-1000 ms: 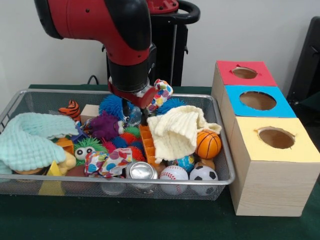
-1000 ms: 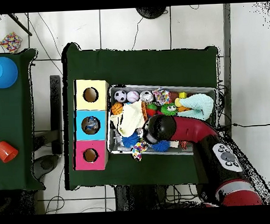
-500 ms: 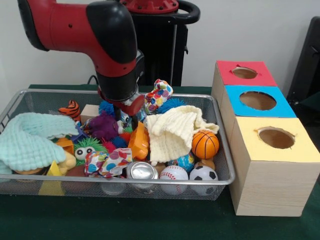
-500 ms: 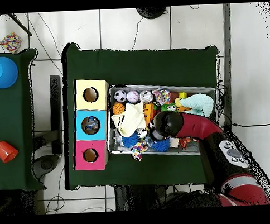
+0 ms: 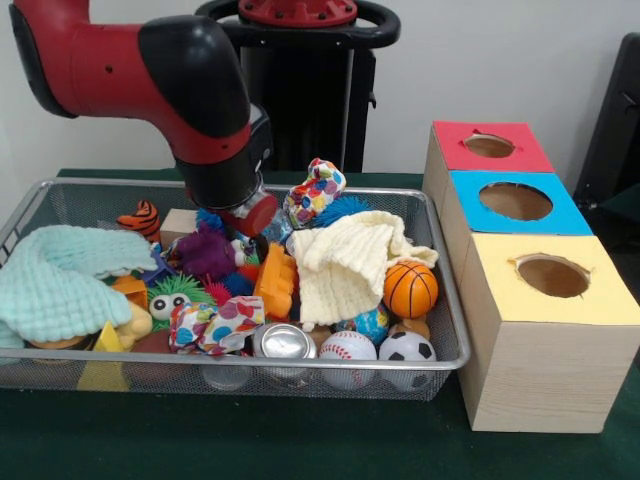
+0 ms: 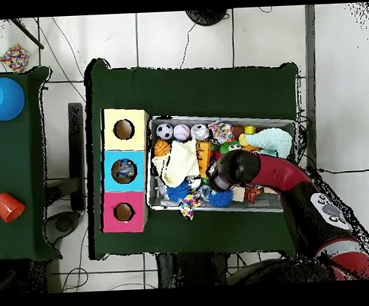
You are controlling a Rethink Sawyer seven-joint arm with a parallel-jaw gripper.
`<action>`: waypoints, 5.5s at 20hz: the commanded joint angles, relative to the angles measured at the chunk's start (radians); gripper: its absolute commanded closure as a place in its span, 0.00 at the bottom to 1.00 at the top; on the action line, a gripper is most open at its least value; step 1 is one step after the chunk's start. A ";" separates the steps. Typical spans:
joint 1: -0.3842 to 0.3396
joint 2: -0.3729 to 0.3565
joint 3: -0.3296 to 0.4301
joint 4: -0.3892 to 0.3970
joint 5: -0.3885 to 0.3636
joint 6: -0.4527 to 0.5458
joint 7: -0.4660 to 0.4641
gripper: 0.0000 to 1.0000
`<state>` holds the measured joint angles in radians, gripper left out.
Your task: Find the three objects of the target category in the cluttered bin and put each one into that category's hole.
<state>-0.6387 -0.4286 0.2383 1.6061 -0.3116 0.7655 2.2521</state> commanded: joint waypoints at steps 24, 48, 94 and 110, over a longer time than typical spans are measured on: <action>-0.104 -0.032 0.259 0.040 -0.083 0.264 -0.275 0.00; -0.081 -0.092 0.227 0.058 -0.133 0.281 -0.159 0.00; -0.069 0.045 0.182 0.039 -0.219 0.134 -0.102 0.00; -0.072 0.124 0.180 0.023 -0.226 0.092 -0.103 0.00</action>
<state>-0.6969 -0.4240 0.4103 1.6466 -0.5158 0.9318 2.2521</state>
